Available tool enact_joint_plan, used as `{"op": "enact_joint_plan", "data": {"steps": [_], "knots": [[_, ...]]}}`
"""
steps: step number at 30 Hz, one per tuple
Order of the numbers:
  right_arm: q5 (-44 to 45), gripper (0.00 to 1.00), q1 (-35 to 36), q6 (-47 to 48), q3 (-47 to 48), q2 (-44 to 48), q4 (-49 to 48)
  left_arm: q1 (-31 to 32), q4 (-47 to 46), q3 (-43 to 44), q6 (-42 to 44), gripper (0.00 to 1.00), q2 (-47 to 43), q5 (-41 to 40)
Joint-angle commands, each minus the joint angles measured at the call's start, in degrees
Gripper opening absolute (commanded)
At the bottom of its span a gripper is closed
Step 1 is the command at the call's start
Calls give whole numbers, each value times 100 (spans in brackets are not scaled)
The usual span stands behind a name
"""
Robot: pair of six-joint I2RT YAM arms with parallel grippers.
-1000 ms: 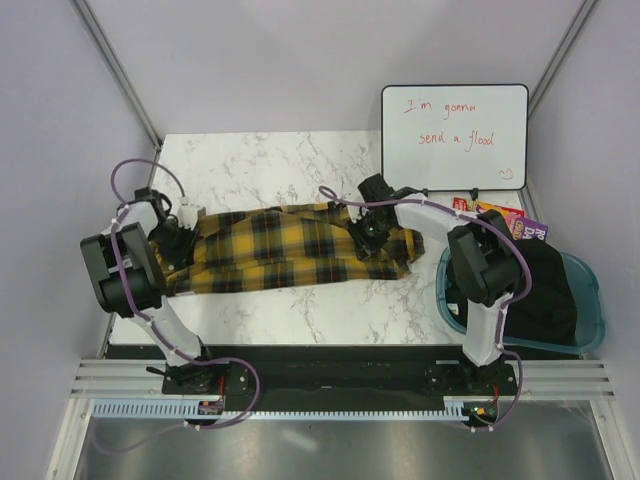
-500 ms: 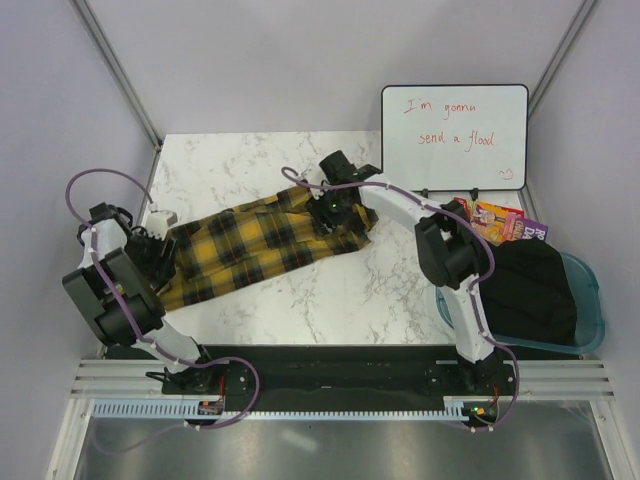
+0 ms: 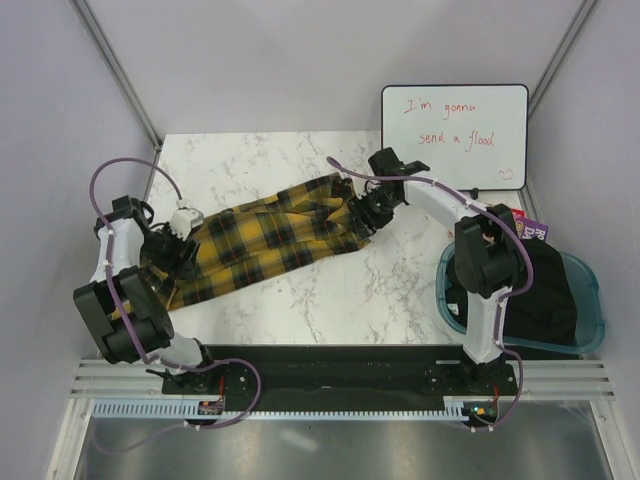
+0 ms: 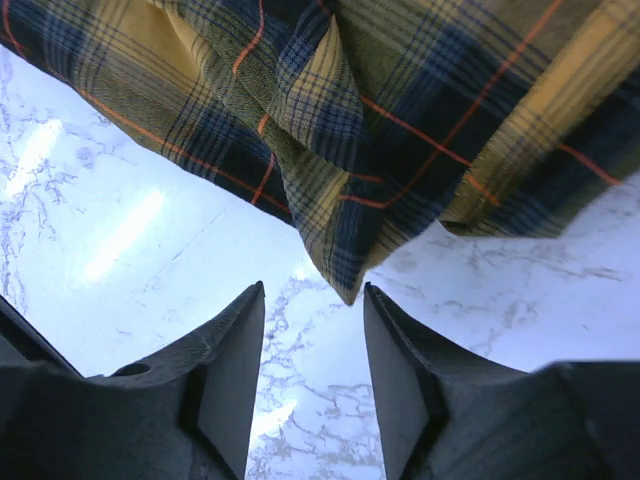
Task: Fold and stack the long sleeve shirts
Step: Fold the shirt
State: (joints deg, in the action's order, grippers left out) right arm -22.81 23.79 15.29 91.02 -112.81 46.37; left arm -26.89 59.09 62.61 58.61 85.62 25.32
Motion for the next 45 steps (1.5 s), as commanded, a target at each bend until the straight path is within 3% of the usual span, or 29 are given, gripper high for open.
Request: {"op": "enact_joint_plan", "data": {"steps": [1,4,5,6,9,13,18,20,21,24,27,34,38,39,41,42,44,45], "knots": [[-215,50,55,150,169,-477,4,106,-169,-266,327,72,41,-387],[-277,40,55,167,258,-803,-14,62,-433,-538,396,71,165,-791],[-233,32,55,176,293,-943,-14,62,-651,-722,466,71,148,-870],[-7,14,38,185,337,-996,-5,62,-801,-811,493,70,156,-1045],[398,0,-23,264,547,-962,21,35,-1196,-1013,634,68,261,-1423],[1084,0,-182,352,1003,-865,-31,-44,-1356,-1049,783,65,516,-1635],[1164,1,-68,334,1567,-1286,205,-44,-1304,-1032,915,64,465,-1540],[1147,19,11,413,1892,-1401,609,-35,-717,-892,1003,68,272,-1242],[1138,37,20,379,1867,-1349,636,-35,-506,-821,1012,69,166,-883],[1060,46,55,168,1639,-840,426,105,224,-549,916,71,-317,-233],[1085,48,195,-70,1524,-479,66,193,375,-329,626,72,-634,138],[1358,42,592,-79,2033,-1242,48,403,402,251,72,73,-398,789],[700,42,294,-324,2296,-1348,39,1290,191,261,-288,74,-538,1351],[586,42,119,-438,2393,-1357,30,1840,-27,234,-463,74,-703,1518],[331,39,-32,-518,2438,-1357,13,2528,-940,129,-1060,74,-845,1398],[312,38,-119,-553,2420,-1349,4,3253,-1239,111,-1193,74,-898,1379],[294,35,-190,-623,2376,-1348,-49,3908,-2301,32,-1622,74,-863,1231],[294,33,-252,-667,2307,-1357,-84,4529,-2671,15,-1790,75,-820,977]]}}
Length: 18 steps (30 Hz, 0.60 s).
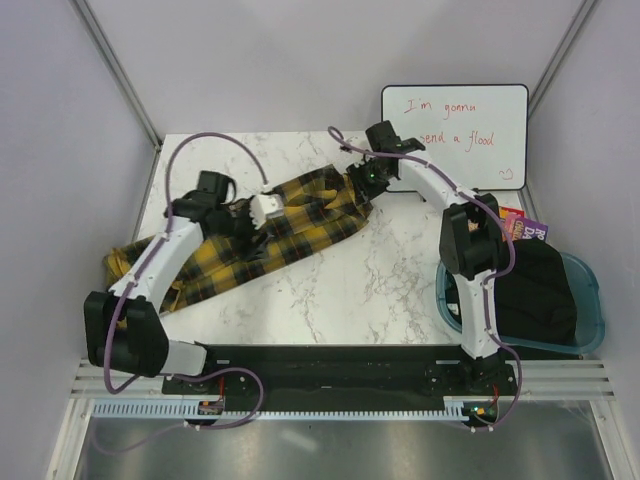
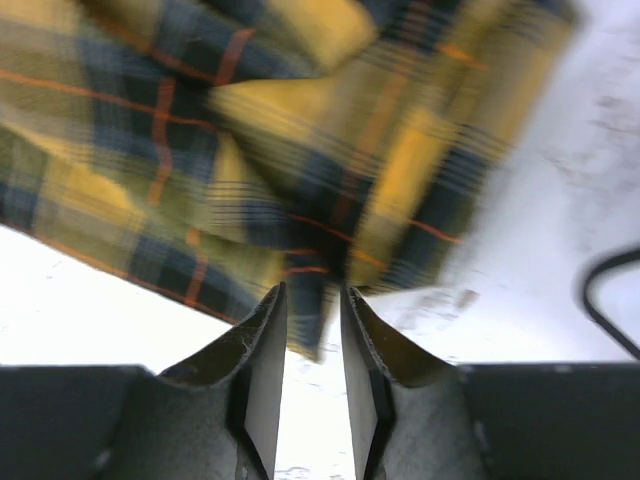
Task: Fold and stack the long sleeve shirts
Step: Fold the shirt
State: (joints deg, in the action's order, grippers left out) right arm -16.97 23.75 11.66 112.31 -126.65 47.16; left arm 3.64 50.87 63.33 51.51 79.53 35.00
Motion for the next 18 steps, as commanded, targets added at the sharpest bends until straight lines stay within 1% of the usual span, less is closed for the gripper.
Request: {"op": "enact_joint_plan", "data": {"steps": [1,2,3,4,6,7,8,9,11,12,15,18], "knots": [[-324,31,-274,-348,151,18,-206,1769,-2218,-32,-1229,75,-1,-115],[-324,29,-300,-375,107,0,-233,2076,-2788,12,-1265,76,132,-456],[-333,28,-327,-401,28,-17,-268,2636,-2976,100,-1266,76,360,-607],[-350,28,-336,-410,-25,-44,-312,2877,-3056,422,-1222,76,814,-739],[-360,28,-344,-419,-173,-61,-400,3377,-3215,784,-1239,74,1370,-1047],[-377,27,-344,-436,-218,-88,-522,3502,-3285,1099,-1318,73,1590,-1144],[-377,26,-336,-480,-262,-105,-584,3599,-3538,1198,-1345,72,2019,-1345],[-377,26,-344,-498,-306,-132,-637,3757,-3714,1269,-1371,71,2180,-1495],[-377,25,-344,-524,-306,-255,-760,3863,-4136,1287,-1398,71,2557,-1837],[-377,24,-336,-559,-280,-316,-769,3925,-4469,1304,-1406,71,2681,-1961],[-456,23,-344,-586,-297,-457,-874,3969,-4884,1305,-1450,70,3023,-2313],[-421,23,-336,-586,-324,-562,-910,3978,-5060,1261,-1389,70,3235,-2568]]}}
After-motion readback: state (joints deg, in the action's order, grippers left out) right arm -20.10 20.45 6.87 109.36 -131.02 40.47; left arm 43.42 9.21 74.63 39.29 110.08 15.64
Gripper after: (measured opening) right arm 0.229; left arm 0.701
